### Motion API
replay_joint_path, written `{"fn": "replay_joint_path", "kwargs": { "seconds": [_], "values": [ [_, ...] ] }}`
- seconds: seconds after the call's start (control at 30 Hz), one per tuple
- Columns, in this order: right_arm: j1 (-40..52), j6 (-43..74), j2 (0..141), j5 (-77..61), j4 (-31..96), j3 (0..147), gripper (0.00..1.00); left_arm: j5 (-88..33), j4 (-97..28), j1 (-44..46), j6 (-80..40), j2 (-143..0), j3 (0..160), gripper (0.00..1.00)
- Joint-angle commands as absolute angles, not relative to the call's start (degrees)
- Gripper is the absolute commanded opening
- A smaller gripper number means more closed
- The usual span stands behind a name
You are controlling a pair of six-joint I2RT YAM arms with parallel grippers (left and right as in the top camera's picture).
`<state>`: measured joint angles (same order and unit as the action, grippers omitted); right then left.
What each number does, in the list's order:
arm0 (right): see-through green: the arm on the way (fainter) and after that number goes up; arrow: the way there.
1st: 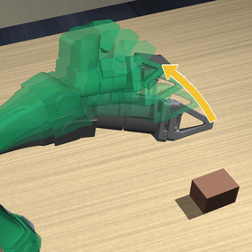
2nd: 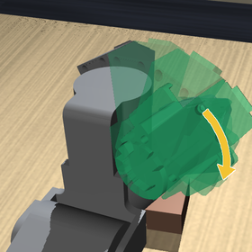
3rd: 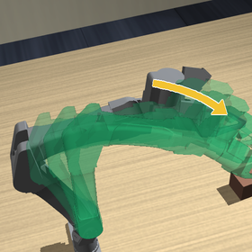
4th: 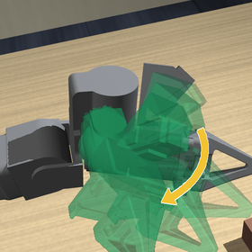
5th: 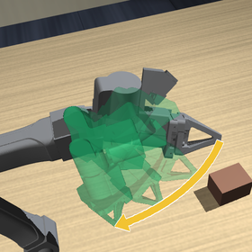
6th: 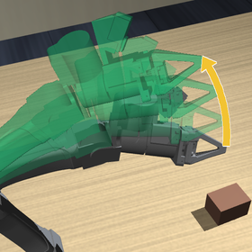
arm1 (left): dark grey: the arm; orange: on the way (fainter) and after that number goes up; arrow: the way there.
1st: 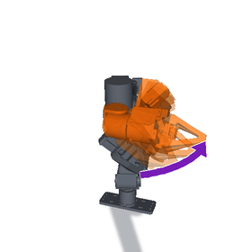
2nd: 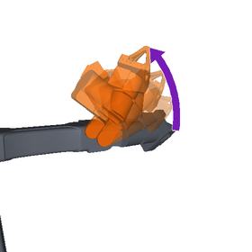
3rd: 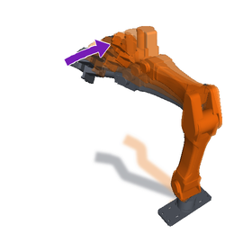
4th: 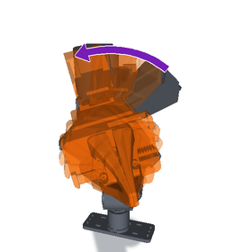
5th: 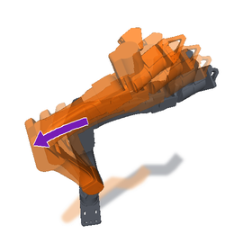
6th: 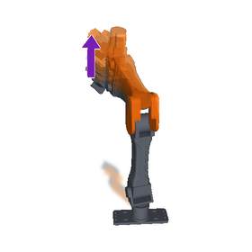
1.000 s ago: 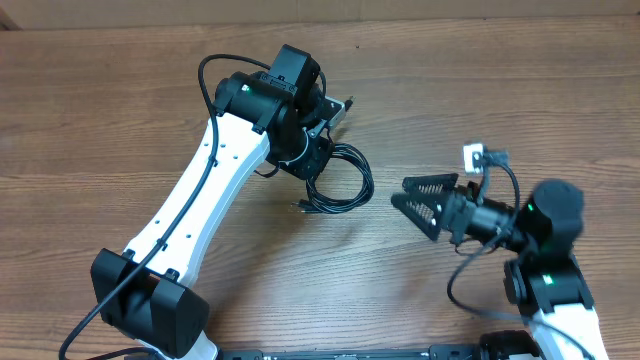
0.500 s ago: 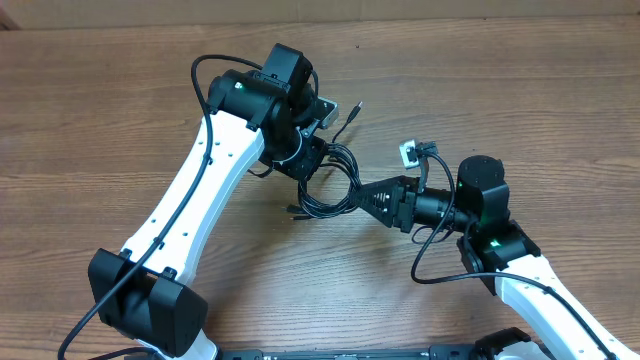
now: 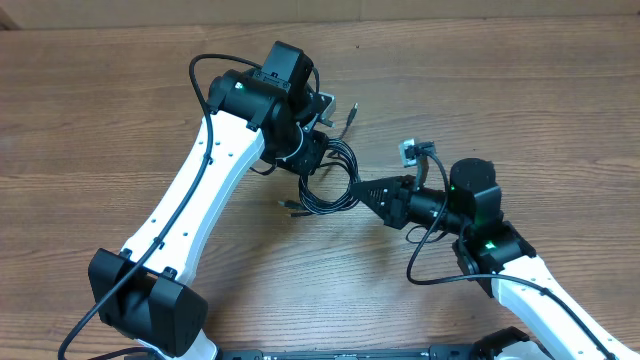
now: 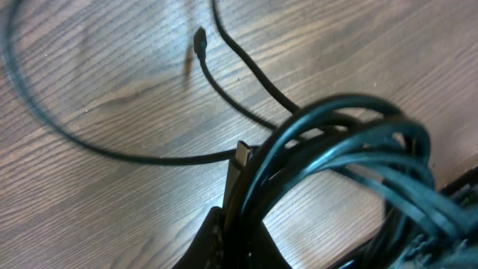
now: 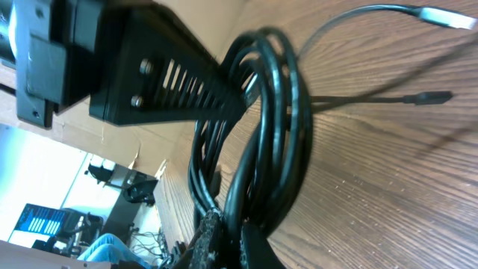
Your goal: Untangle cables
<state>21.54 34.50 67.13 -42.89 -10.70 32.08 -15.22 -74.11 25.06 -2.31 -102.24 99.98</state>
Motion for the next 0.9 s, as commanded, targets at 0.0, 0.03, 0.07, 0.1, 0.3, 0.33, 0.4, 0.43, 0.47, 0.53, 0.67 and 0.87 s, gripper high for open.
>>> {"fn": "replay_joint_path", "kwargs": {
  "seconds": [0.0, 0.03, 0.07, 0.1, 0.3, 0.33, 0.4, 0.43, 0.47, 0.53, 0.67, 0.87],
  "values": [
    [25.1, 34.8, 67.6, -44.5, -11.1, 33.0, 0.04, -19.8, -70.9, 25.8, -10.0, -101.6, 100.9, 0.04],
    [25.1, 35.0, 67.6, -45.8, -11.1, 33.0, 0.04, -18.7, -70.2, 25.5, -11.4, -101.6, 100.9, 0.04],
    [25.1, 35.9, 67.5, -49.5, -11.4, 33.0, 0.04, -15.2, -69.2, 25.0, -14.9, -101.6, 100.9, 0.04],
    [25.1, 35.8, 67.5, -51.5, -11.7, 33.0, 0.04, -12.5, -68.6, 24.7, -17.3, -101.6, 100.9, 0.04],
    [25.0, 44.2, 65.3, -67.5, -27.2, 33.0, 0.04, 2.1, -65.7, 23.0, -28.6, -102.0, 100.6, 0.04],
    [25.0, 46.9, 64.9, -68.4, -32.4, 33.0, 0.04, 1.9, -65.5, 22.9, -28.6, -102.0, 100.5, 0.04],
    [25.0, 50.3, 64.7, -68.3, -39.7, 33.0, 0.04, 1.9, -65.8, 22.9, -28.6, -102.0, 100.3, 0.04],
    [24.7, 52.0, 64.7, -68.3, -43.1, 33.0, 0.04, 2.0, -66.0, 22.9, -28.5, -102.0, 100.3, 0.04],
    [24.4, 52.8, 64.7, -68.3, -44.2, 33.0, 0.04, 2.2, -66.0, 22.9, -28.5, -102.0, 100.2, 0.04],
    [22.8, 54.1, 64.7, -69.1, -44.9, 33.0, 0.04, 5.0, -66.2, 22.8, -28.5, -102.0, 100.1, 0.04],
    [17.7, 53.5, 64.7, -70.1, -39.9, 33.0, 0.04, 11.1, -66.2, 22.1, -28.6, -102.0, 100.1, 0.04],
    [9.2, 44.2, 64.7, -48.5, -9.2, 33.0, 0.04, 10.6, -67.1, 20.8, -28.5, -102.0, 100.1, 0.04]
  ]
}}
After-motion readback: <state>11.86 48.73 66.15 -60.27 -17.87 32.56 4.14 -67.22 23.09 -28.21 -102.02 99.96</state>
